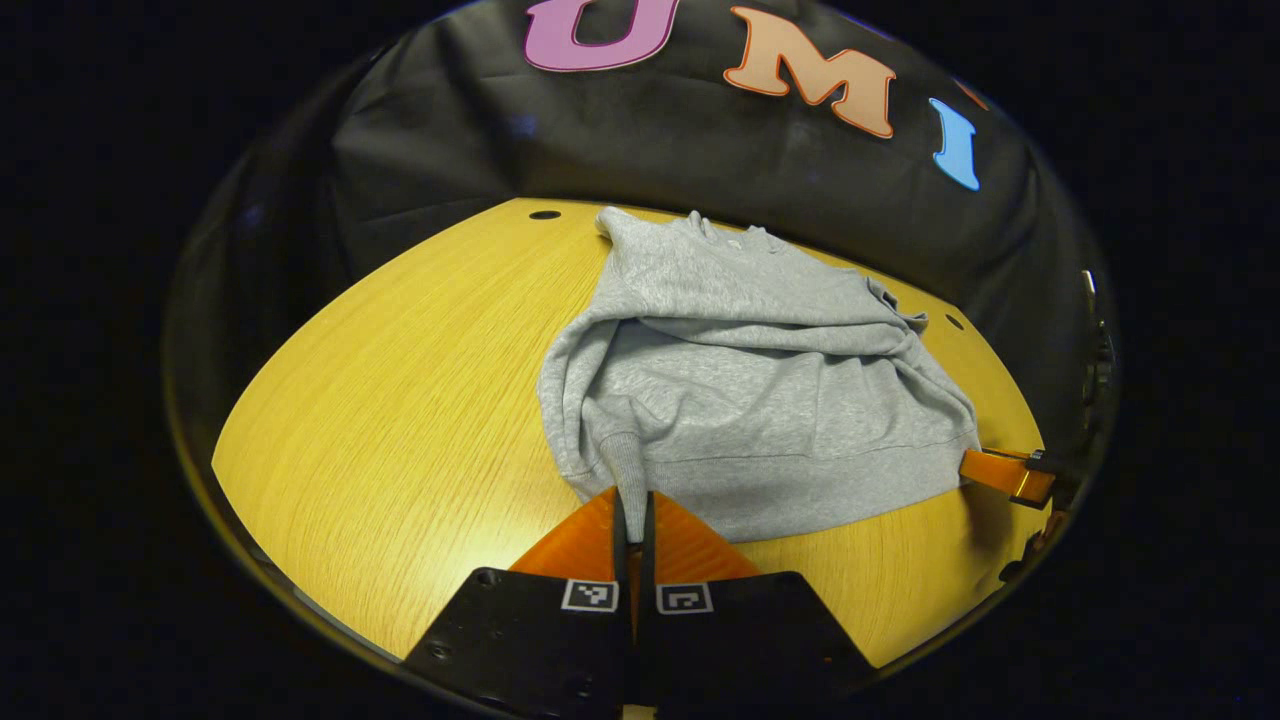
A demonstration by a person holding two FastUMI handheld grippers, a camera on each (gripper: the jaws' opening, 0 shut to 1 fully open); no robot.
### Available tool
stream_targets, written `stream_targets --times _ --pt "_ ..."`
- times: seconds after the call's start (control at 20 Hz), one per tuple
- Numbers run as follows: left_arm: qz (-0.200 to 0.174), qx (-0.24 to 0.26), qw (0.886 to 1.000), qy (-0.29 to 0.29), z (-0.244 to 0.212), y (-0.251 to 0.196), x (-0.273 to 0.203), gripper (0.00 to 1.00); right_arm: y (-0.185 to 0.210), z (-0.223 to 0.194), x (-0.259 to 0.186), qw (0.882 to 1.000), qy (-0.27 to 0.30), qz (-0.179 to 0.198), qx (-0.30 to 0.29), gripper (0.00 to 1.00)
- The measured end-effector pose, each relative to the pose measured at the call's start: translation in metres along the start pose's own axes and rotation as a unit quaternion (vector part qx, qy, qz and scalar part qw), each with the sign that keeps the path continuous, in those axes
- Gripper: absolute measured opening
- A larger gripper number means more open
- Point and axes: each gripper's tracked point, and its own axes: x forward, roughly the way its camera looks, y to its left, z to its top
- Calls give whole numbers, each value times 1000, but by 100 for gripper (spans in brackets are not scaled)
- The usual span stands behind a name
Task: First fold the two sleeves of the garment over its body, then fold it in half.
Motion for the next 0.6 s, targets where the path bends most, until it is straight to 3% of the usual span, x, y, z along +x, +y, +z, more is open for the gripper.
stream_targets --times 0.35,0.6 --pt "-9 -44 999 -10 18 -5 -8 0 12 44 -12 998 -45 32 41 2" --pt "-34 -74 995 -56 68 -17 -9 0 23 80 -11 994 -75 54 56 2"
